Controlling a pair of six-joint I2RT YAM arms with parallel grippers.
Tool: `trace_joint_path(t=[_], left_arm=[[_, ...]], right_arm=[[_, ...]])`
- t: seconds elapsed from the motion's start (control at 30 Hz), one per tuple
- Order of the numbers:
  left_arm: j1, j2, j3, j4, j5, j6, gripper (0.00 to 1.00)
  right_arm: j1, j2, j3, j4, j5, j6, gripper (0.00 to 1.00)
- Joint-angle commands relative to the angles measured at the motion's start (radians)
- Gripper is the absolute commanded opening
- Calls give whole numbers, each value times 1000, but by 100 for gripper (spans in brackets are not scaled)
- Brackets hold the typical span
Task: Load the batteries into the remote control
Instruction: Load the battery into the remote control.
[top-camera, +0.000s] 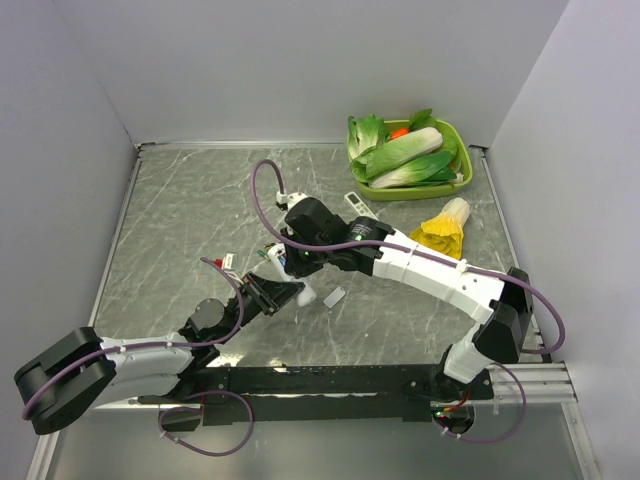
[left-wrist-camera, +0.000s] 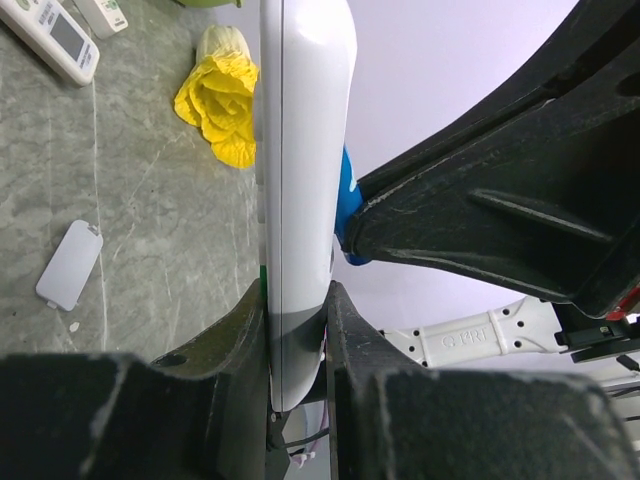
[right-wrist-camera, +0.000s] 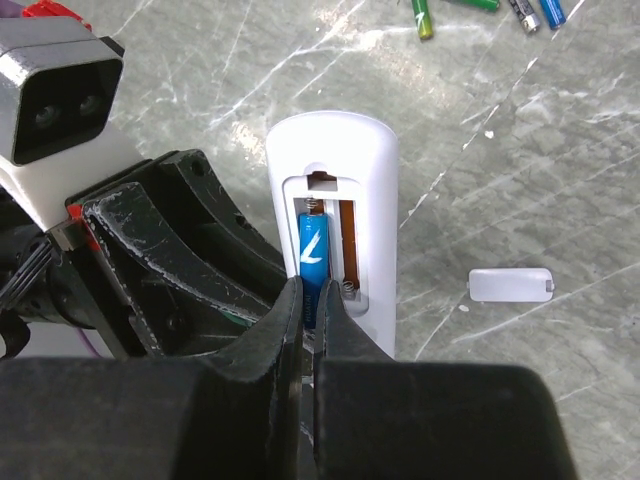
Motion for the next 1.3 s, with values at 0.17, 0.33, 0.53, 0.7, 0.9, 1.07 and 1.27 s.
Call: trace_joint_path(t=[0.17, 0.33, 0.53, 0.7, 0.9, 1.07, 1.27], left_arm=[[-10, -27, -72, 66, 25, -13, 1], [-10, -23, -82, 83, 18, -29, 1], [-10, -37, -88, 86, 12, -35, 1], [-10, -46, -94, 85, 4, -41, 1], [-10, -43, -99, 91, -1, -55, 1], [-9, -28, -108, 114, -2, -69, 1], [-9, -19, -109, 122, -1, -72, 1]], right_arm=[[6, 39, 45, 55, 3, -9, 0], [7, 51, 62, 39, -9, -13, 4], [6, 50, 62, 34, -20, -13, 11], [6, 47, 62, 32, -24, -13, 17], [7, 42, 62, 35, -26, -12, 24], [6, 42, 79, 23, -24, -16, 29], [6, 32, 80, 25, -24, -22, 37]])
